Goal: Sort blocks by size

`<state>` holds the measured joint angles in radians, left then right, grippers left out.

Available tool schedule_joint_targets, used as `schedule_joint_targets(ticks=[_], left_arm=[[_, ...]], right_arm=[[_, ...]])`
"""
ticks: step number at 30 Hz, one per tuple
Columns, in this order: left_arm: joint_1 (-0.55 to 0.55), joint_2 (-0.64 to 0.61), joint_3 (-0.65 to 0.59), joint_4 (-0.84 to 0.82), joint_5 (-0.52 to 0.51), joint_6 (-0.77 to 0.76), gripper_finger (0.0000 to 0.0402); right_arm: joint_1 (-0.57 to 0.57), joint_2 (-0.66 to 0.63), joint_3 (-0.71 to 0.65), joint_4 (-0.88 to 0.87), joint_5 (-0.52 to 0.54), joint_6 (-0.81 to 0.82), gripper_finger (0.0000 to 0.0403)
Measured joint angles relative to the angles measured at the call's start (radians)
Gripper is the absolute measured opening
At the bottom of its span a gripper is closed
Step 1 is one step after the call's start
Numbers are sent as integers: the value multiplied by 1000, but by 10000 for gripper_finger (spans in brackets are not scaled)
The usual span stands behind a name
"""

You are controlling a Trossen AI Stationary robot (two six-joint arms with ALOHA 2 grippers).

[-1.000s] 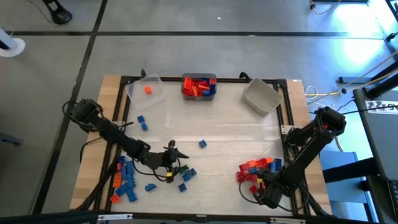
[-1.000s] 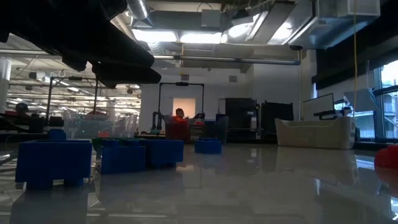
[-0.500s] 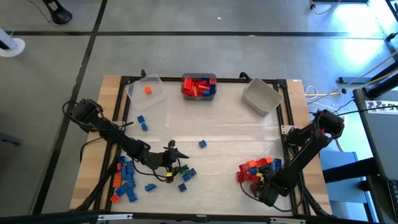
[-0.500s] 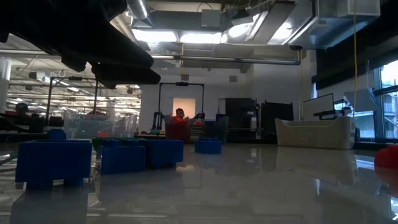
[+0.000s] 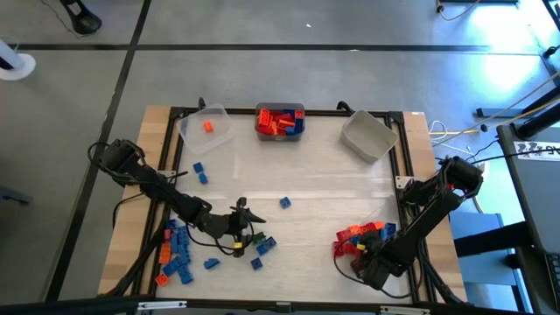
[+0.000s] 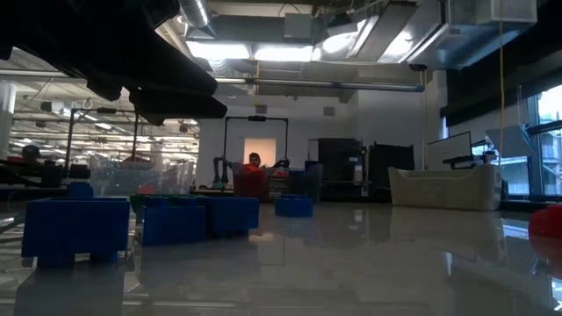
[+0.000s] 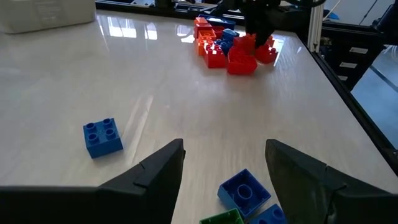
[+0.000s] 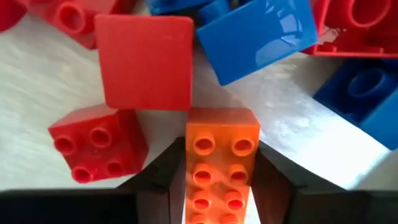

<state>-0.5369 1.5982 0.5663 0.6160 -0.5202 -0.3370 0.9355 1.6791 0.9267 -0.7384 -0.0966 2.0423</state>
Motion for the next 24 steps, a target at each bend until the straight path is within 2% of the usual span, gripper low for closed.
schedule_joint_targets(ticks=[6,12,14,17,24], left_arm=[[0,0,0,2,0,0,214],[1,0,0,2,0,2,214],[1,0,0,2,0,2,214],[1,0,0,2,0,3,214],[1,0,0,2,0,3,214]], right_arm=[[0,-2,40,-39,-36,-73,135],[0,-33,155,-137,-45,-119,135],[-6,-39,209,-159,12,-160,142],[-28,-41,287,-186,157,-258,147],[-136,-41,393,-177,457,-609,141]])
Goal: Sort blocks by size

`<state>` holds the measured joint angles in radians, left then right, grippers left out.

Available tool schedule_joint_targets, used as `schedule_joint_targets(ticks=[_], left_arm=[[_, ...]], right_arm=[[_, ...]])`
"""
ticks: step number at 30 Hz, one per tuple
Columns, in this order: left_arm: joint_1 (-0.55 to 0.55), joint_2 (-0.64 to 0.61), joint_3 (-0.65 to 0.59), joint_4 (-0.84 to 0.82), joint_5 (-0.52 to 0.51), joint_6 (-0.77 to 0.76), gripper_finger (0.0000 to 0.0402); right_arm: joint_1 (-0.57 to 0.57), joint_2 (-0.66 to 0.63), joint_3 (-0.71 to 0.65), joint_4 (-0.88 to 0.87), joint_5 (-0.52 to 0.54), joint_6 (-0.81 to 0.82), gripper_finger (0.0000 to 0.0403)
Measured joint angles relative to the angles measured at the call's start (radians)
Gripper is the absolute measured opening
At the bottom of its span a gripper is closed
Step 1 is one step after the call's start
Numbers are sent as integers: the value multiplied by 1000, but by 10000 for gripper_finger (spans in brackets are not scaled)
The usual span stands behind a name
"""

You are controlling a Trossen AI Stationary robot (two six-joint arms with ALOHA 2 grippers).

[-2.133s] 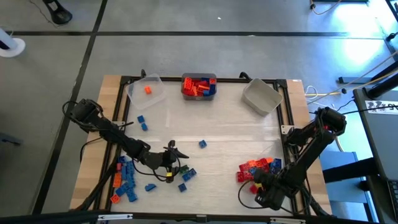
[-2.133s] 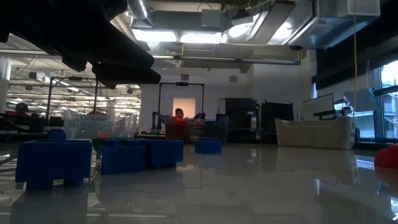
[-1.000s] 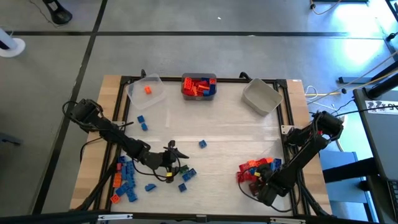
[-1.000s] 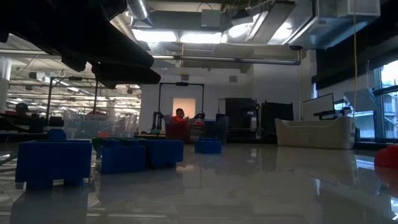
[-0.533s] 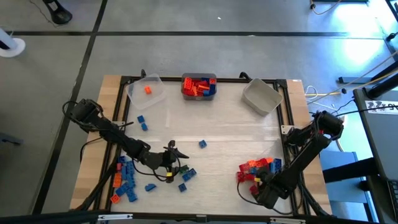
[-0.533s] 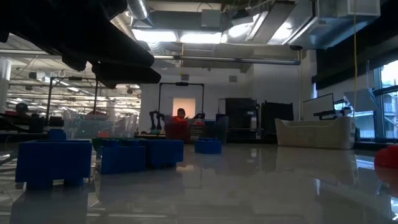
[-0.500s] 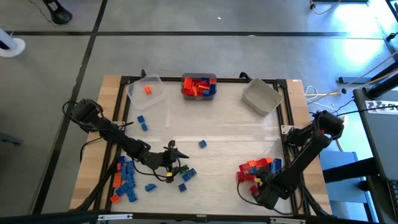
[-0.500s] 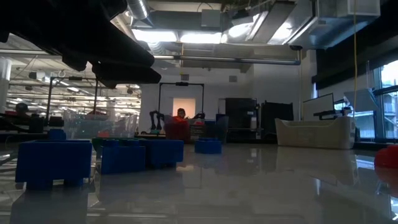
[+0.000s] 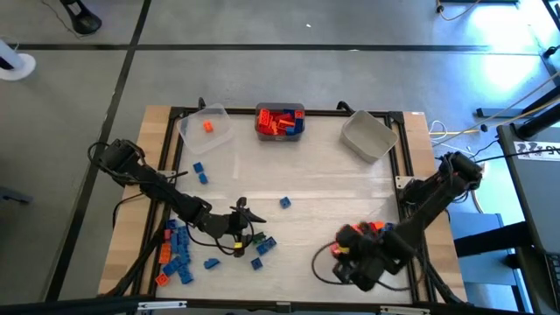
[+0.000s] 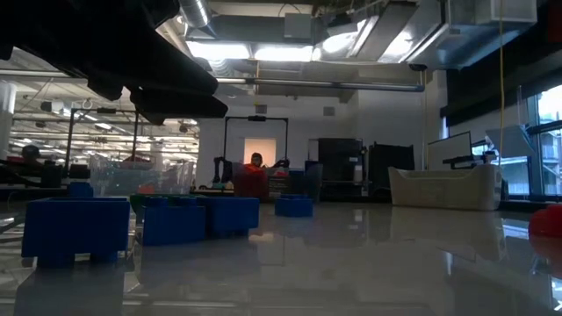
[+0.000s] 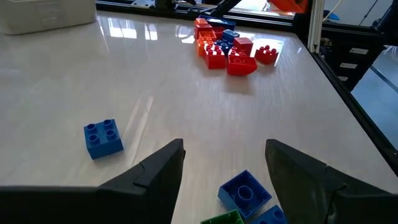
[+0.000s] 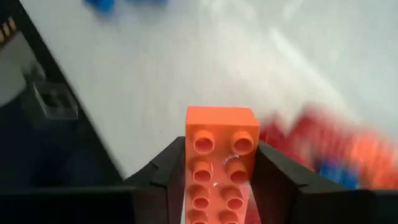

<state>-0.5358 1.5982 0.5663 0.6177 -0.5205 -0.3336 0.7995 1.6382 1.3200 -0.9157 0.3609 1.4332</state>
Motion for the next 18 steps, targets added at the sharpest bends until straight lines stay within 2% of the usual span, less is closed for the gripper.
schedule_joint_targets(ticks=[3,9,18], left_arm=[[0,0,0,0,0,3,214],[0,0,0,-5,0,6,214],[-1,0,0,-20,0,8,214]], right_arm=[[-68,0,15,5,98,-154,145],[-237,0,16,94,191,-518,147],[-540,0,16,328,184,-1021,149]])
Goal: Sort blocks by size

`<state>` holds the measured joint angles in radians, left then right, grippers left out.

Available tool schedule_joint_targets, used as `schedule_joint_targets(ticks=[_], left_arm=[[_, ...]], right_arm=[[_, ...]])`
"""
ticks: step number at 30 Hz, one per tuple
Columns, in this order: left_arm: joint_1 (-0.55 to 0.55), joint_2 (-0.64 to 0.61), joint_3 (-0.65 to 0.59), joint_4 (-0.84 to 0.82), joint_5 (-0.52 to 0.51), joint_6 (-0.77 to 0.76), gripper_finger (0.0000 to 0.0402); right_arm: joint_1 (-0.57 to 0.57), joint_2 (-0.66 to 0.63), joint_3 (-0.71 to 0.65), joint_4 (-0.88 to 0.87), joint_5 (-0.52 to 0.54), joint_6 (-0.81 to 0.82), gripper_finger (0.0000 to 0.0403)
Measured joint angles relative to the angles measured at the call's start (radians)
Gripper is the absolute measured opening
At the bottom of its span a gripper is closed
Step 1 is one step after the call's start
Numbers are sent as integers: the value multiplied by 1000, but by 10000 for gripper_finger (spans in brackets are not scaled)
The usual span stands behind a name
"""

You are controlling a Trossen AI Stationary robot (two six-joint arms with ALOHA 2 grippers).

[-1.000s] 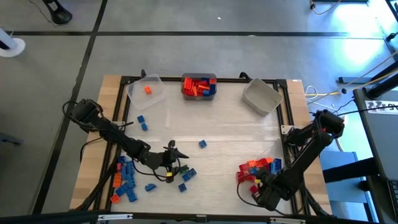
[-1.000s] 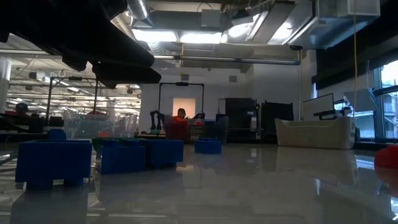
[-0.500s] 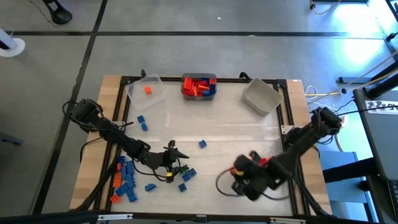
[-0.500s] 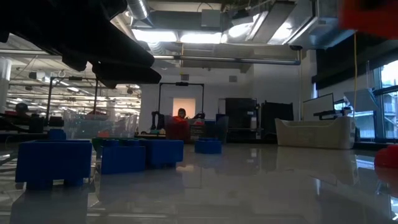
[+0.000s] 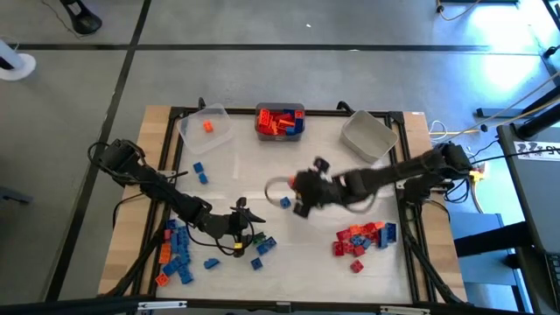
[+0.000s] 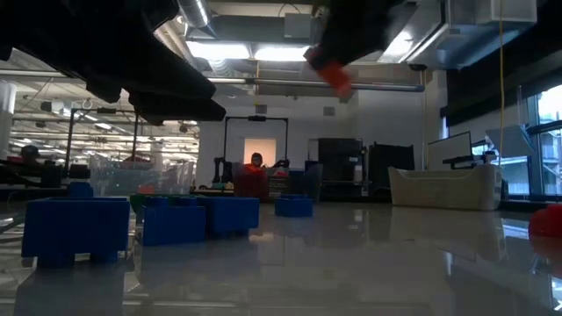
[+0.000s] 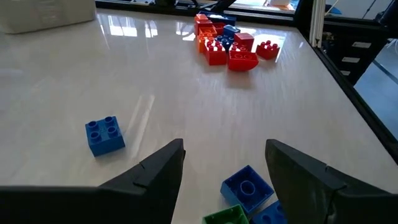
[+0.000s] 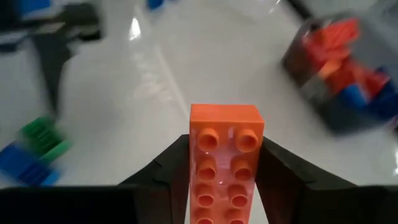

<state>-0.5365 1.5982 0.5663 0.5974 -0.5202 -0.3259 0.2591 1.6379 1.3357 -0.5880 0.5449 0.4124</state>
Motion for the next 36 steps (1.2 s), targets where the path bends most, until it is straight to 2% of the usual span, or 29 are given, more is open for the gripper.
schedule_joint_targets(ticks=[7,13,24,27,31,36], left_arm=[[0,0,0,-19,0,-3,214],[1,0,0,-18,0,13,214],[1,0,0,-18,0,32,214],[2,0,0,-18,0,46,214],[3,0,0,-18,0,47,214],[3,0,0,-17,0,68,214]], right_arm=[[-226,2,0,169,-83,-269,149],[-416,48,1,310,-226,-361,149],[-679,206,1,504,-379,-361,150],[-732,243,1,554,-460,-301,150],[-780,275,1,598,-535,-235,150],[-799,278,1,597,-538,-199,160]])
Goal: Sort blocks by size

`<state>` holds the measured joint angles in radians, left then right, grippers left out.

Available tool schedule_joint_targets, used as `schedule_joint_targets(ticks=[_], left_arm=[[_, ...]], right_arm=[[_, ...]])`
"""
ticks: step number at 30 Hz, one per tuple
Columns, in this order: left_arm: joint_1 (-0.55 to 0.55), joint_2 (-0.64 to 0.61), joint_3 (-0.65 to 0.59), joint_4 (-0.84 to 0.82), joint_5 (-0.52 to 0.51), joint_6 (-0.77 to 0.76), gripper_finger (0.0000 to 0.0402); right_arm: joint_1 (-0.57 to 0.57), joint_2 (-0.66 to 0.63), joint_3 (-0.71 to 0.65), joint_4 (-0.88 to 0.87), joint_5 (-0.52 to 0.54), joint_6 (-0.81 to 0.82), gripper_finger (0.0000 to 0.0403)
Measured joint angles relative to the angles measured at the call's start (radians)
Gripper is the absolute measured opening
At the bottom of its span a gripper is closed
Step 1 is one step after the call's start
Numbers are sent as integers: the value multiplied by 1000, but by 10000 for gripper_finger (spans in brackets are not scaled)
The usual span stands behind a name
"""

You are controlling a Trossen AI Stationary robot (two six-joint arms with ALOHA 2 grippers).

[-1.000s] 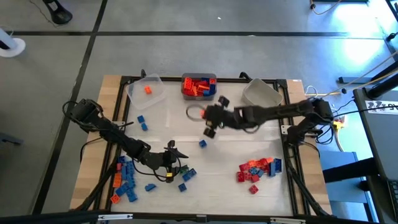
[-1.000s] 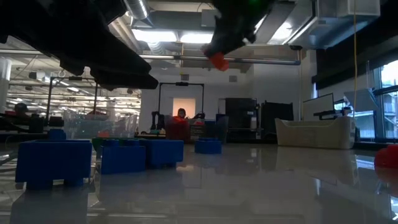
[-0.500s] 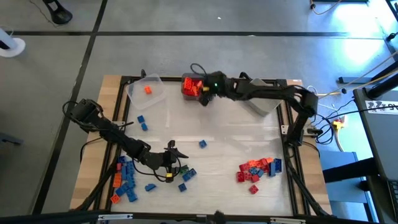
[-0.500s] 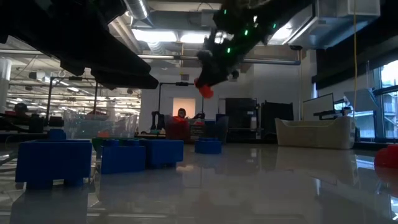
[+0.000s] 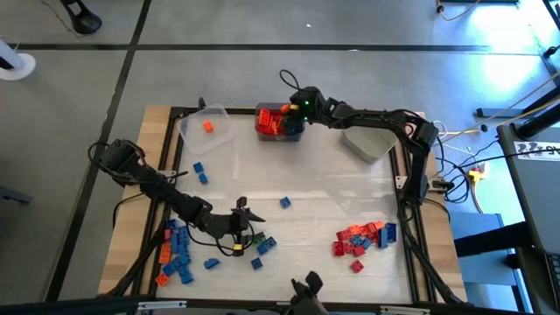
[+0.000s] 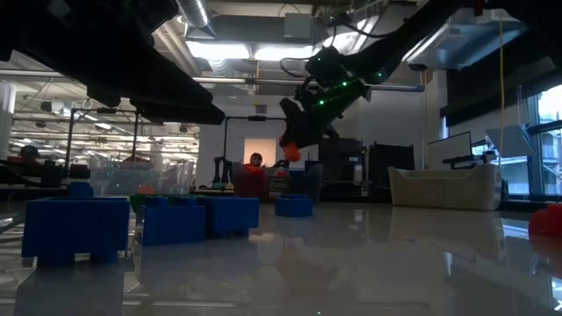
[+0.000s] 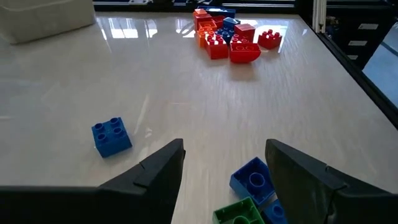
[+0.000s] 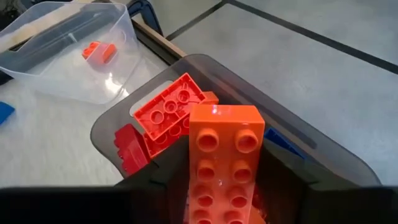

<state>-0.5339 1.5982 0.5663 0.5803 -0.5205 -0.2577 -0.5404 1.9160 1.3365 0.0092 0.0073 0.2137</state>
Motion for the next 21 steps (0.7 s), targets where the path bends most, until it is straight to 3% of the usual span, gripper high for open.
schedule_joint_targets(ticks=[12,21], left_arm=[[0,0,0,0,-7,-3,214],[0,0,0,-1,-7,-8,214]], right_arm=[[4,-21,-1,-41,-16,-12,282],[156,-272,-1,-317,-15,-64,286]])
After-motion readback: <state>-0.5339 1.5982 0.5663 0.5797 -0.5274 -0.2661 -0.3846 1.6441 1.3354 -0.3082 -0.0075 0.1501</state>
